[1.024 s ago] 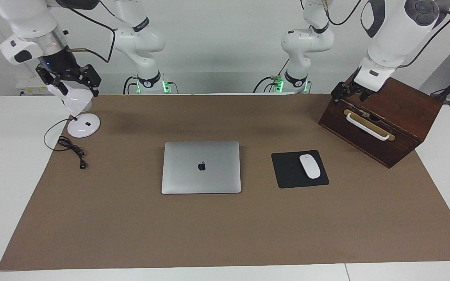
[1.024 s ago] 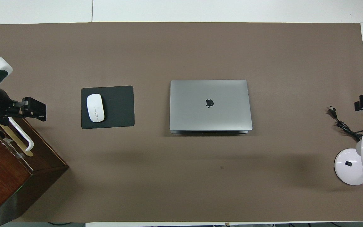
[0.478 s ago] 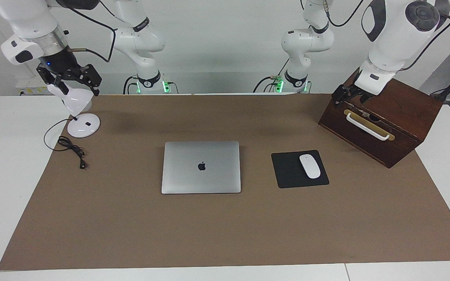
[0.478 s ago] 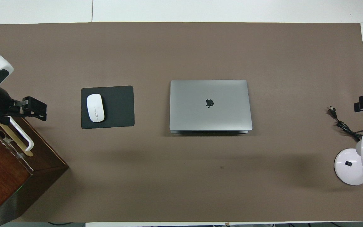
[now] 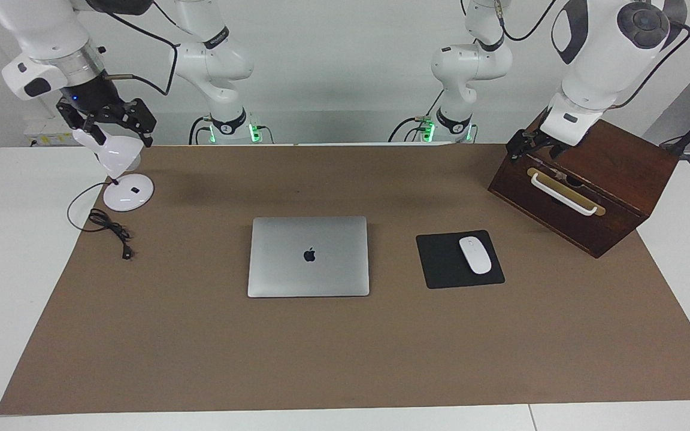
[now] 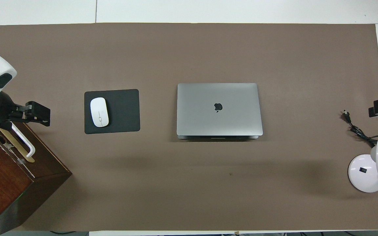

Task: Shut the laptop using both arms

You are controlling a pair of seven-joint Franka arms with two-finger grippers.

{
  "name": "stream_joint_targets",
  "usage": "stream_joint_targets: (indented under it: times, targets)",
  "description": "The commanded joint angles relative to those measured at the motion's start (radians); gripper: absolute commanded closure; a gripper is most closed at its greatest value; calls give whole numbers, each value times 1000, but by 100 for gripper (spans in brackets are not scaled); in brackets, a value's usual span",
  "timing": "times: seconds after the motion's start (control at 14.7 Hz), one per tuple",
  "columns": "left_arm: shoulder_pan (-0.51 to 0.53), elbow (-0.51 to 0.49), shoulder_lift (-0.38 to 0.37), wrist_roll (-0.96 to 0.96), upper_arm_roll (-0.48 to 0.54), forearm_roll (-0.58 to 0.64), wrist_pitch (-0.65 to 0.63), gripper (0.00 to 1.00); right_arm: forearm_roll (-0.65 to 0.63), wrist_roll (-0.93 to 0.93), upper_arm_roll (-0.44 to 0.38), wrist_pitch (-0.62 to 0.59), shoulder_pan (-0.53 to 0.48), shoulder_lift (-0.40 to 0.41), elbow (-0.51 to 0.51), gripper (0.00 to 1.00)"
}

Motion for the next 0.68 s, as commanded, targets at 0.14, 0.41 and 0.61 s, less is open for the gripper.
stream_joint_targets:
  times: [0.14, 0.41, 0.61]
  targets:
    - [6, -20, -37, 9, -1, 14, 11, 0, -11, -15, 15, -15, -20, -11, -6, 0]
    - [15, -17, -41, 18, -1, 11, 48, 0, -11, -15, 15, -15, -20, -11, -6, 0]
    - [20, -25, -68, 6, 0, -44, 72, 0, -11, -15, 15, -15, -20, -11, -6, 0]
